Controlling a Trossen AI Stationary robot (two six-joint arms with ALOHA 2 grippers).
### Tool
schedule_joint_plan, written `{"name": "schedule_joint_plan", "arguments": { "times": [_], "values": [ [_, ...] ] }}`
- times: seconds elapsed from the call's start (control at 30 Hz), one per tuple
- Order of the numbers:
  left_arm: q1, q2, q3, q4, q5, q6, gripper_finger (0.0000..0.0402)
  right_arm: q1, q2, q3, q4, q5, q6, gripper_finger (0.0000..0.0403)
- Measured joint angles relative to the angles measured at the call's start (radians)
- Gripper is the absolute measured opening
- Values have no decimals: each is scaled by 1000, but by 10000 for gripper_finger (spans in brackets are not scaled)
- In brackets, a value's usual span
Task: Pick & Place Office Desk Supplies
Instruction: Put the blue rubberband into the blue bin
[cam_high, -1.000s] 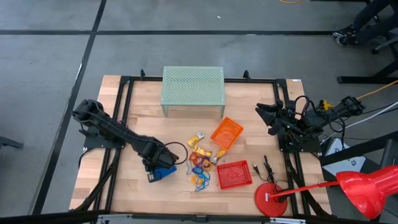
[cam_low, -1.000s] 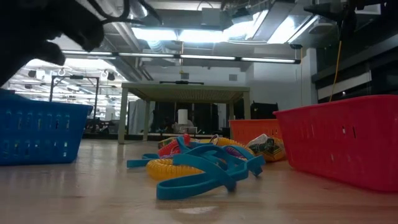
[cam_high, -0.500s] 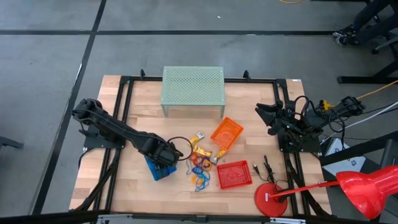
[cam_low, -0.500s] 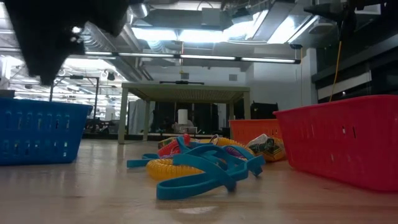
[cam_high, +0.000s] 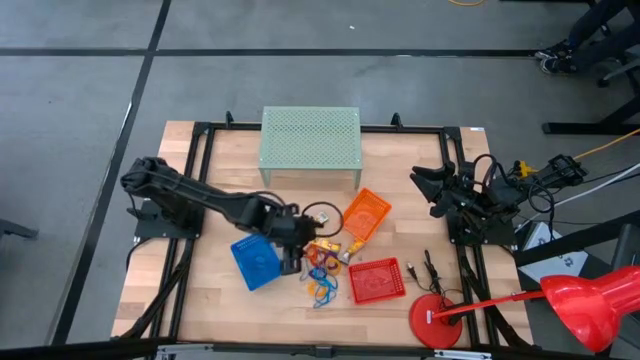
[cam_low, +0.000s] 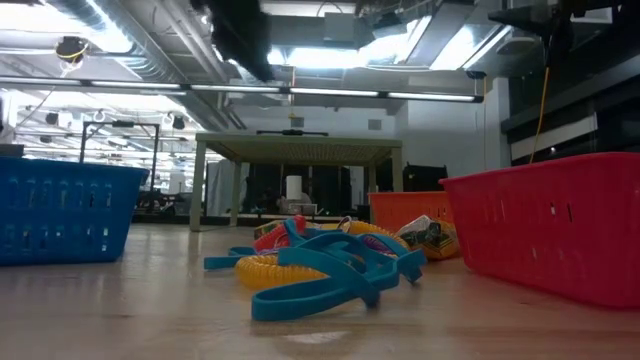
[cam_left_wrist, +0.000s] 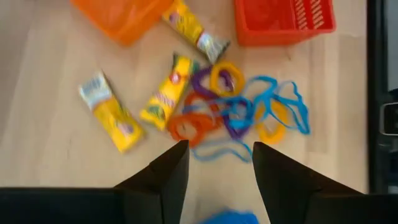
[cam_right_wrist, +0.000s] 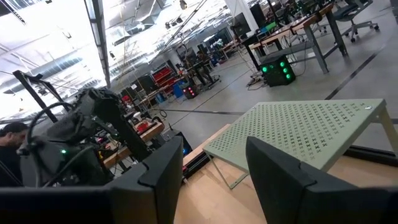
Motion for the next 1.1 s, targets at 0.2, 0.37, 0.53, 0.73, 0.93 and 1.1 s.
{"name": "schedule_joint_plan", "arguments": {
  "times": [0.2,0.37,0.53,0.73,0.93,1.1],
  "values": [
    [40,116,-1,8,103,163,166,0,0,0,-16,-9,9,178],
    [39,197,-2,25,138,253,166,0,0,0,-33,-12,29,178],
    [18,239,-1,28,158,322,166,0,0,0,-40,-12,29,178],
    [2,274,-1,29,162,384,166,0,0,0,-40,-11,29,178],
    [-1,321,-1,33,157,427,166,0,0,0,-40,-10,29,178],
    [-1,348,-1,35,155,469,166,0,0,0,-41,-7,29,178]
  ]
}}
